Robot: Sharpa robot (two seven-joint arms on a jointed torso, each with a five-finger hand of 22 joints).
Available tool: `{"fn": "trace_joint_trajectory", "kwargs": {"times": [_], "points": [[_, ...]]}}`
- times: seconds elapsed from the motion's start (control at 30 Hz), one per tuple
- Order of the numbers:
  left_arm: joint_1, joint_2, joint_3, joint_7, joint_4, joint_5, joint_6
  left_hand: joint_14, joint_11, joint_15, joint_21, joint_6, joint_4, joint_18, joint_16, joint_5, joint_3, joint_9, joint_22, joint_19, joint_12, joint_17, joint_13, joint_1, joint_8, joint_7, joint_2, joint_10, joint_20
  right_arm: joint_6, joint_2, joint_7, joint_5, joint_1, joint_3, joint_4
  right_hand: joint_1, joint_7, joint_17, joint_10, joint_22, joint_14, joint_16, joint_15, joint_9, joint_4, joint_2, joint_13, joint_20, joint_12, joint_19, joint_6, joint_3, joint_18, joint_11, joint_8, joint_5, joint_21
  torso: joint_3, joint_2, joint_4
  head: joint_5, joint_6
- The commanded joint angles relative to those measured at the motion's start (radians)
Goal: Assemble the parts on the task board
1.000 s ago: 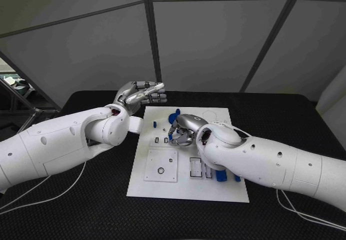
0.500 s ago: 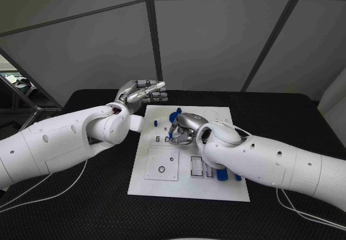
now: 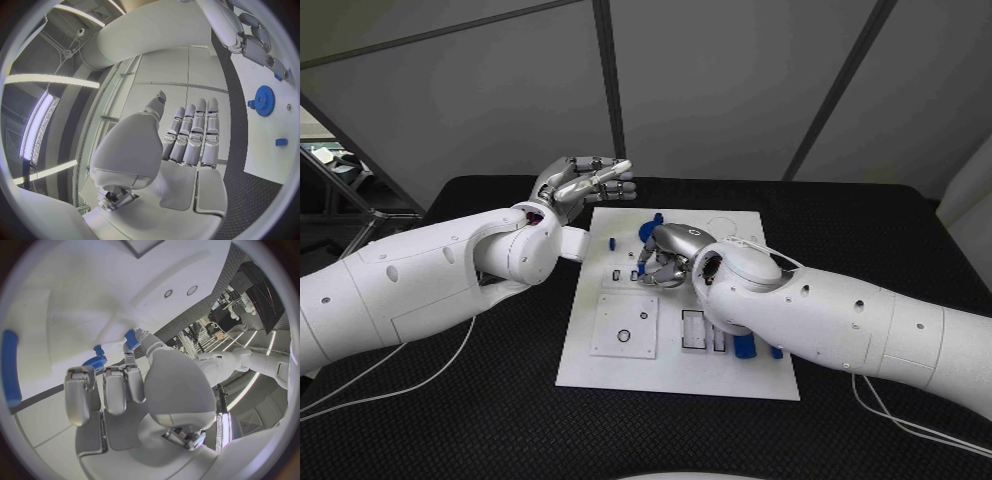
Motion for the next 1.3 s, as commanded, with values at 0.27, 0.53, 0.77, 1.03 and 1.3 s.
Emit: {"fn": "trace_joint_trajectory", "kwargs": {"times": [0.27, 0.53, 0.77, 1.03, 1.3], "points": [[0.002, 0.001, 0.001, 0.004, 0.0, -0.004, 0.007, 0.001, -0.001, 0.004, 0.001, 0.005, -0.005, -0.014, -0.006, -0.007, 0.0, -0.001, -0.002, 0.006, -0.006, 0.0, 0.0, 0.005, -0.004, 0.008, 0.006, 0.009, 0.001, 0.068, -0.004, -0.028, -0.014, -0.005, -0.005, -0.001, -0.01, 0.003, 0.091, 0.011, 0.262, 0.063, -0.005, 0.009, 0.005, -0.008, -0.013, 0.111, 0.004, -0.007, 0.101, -0.017, -0.003, -0.015, 0.009, -0.006, 0.001, 0.002, 0.0, 0.0, -0.0012, 0.002, -0.001], [0.002, 0.001, 0.001, 0.004, -0.001, -0.004, 0.008, 0.001, -0.001, 0.004, 0.001, 0.005, -0.005, -0.014, -0.006, -0.007, 0.0, -0.001, -0.002, 0.006, -0.006, 0.0, 0.0, 0.005, -0.004, 0.008, 0.006, 0.009, 0.001, 0.07, -0.003, -0.029, -0.016, -0.005, -0.005, 0.0, -0.017, 0.006, 0.086, 0.01, 0.26, 0.062, -0.008, 0.011, 0.005, -0.01, -0.019, 0.109, 0.006, -0.009, 0.1, -0.027, -0.004, -0.014, 0.012, -0.008, 0.001, 0.001, -0.0001, -0.001, -0.0003, 0.002, -0.001], [0.002, 0.001, 0.001, 0.004, -0.001, -0.004, 0.007, 0.001, -0.001, 0.004, 0.001, 0.005, -0.005, -0.014, -0.006, -0.007, 0.0, -0.001, -0.002, 0.006, -0.006, 0.0, 0.0, 0.005, -0.004, 0.008, 0.006, 0.009, 0.001, 0.07, -0.001, -0.03, -0.016, -0.006, -0.005, -0.001, -0.025, 0.01, 0.084, 0.006, 0.258, 0.062, -0.009, 0.013, 0.004, -0.012, -0.024, 0.103, 0.009, -0.016, 0.098, -0.043, -0.004, -0.014, 0.016, -0.009, 0.001, 0.0, -0.0002, 0.0, -0.0008, 0.003, 0.0], [0.002, 0.002, 0.001, 0.004, -0.002, -0.004, 0.008, 0.001, -0.001, 0.004, 0.001, 0.005, -0.005, -0.014, -0.006, -0.007, 0.0, -0.001, -0.002, 0.006, -0.006, 0.0, 0.0, 0.005, -0.004, 0.008, 0.006, 0.009, 0.001, 0.067, 0.001, -0.033, -0.017, -0.006, -0.005, -0.005, -0.039, 0.018, 0.081, 0.0, 0.254, 0.061, -0.011, 0.018, 0.001, -0.012, -0.034, 0.095, 0.013, -0.024, 0.096, -0.073, -0.007, -0.013, 0.022, -0.01, 0.0, -0.002, 0.0001, 0.0, -0.0005, 0.003, -0.002], [0.002, 0.003, 0.001, 0.002, -0.004, -0.004, 0.009, 0.001, -0.001, 0.004, 0.001, 0.005, -0.005, -0.014, -0.006, -0.007, 0.0, -0.001, -0.002, 0.006, -0.006, 0.0, 0.0, 0.005, -0.004, 0.008, 0.006, 0.009, 0.001, 0.047, 0.003, -0.03, -0.017, -0.006, -0.005, -0.008, -0.062, 0.027, 0.078, -0.007, 0.25, 0.06, -0.014, 0.025, -0.002, -0.01, -0.053, 0.085, 0.02, -0.034, 0.093, -0.121, -0.017, -0.012, 0.031, -0.009, -0.006, -0.005, 0.0002, 0.0, -0.0006, 0.004, -0.002]]}}
